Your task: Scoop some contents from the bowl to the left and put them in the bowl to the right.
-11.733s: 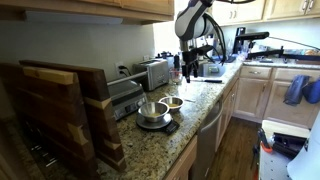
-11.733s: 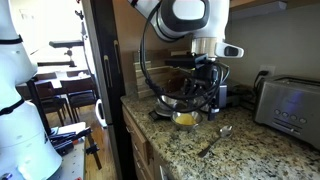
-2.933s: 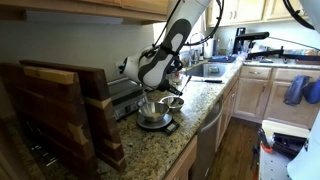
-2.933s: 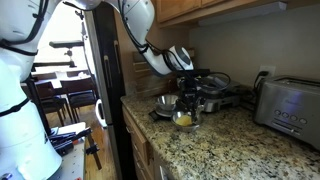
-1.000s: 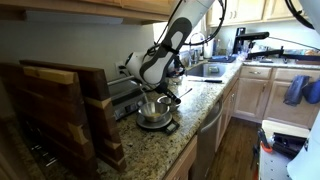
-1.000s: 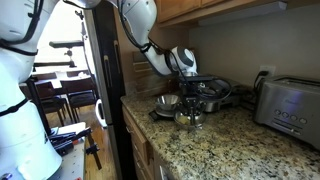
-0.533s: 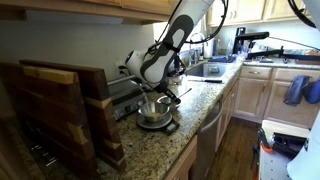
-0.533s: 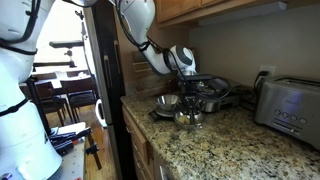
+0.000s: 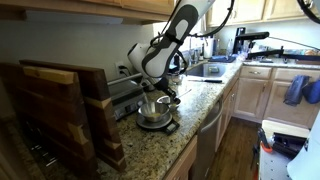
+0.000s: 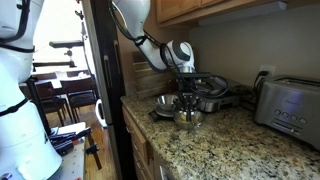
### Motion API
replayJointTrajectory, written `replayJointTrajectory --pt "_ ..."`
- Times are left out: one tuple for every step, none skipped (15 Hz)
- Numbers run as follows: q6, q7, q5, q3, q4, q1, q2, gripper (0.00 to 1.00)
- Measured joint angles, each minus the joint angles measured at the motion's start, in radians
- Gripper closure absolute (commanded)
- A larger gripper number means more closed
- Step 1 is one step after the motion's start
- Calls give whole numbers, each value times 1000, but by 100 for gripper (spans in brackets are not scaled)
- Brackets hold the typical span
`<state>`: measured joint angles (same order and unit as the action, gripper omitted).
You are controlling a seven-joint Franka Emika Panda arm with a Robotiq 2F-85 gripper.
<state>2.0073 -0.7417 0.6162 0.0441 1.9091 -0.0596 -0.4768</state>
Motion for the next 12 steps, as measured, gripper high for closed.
replayJointTrajectory --pt "4 -6 -7 0 6 -2 8 96" --pt "7 -11 -12 0 13 -5 17 97" --pt "11 -15 -16 0 20 -8 27 96" --pt "16 -19 -19 0 27 -10 35 97" --pt "18 -21 -21 -1 34 -13 44 97" --pt "21 -22 -22 -1 41 -15 54 96" --pt "23 -22 -22 -1 46 -18 61 96" --pt "26 -23 -22 -1 53 -21 71 96" --pt "27 -23 -23 -2 58 -23 79 96" --pt "28 -23 -23 -3 61 -24 86 96" --pt "30 -23 -23 -4 65 -24 95 96" --pt "34 -23 -23 -5 69 -24 105 96"
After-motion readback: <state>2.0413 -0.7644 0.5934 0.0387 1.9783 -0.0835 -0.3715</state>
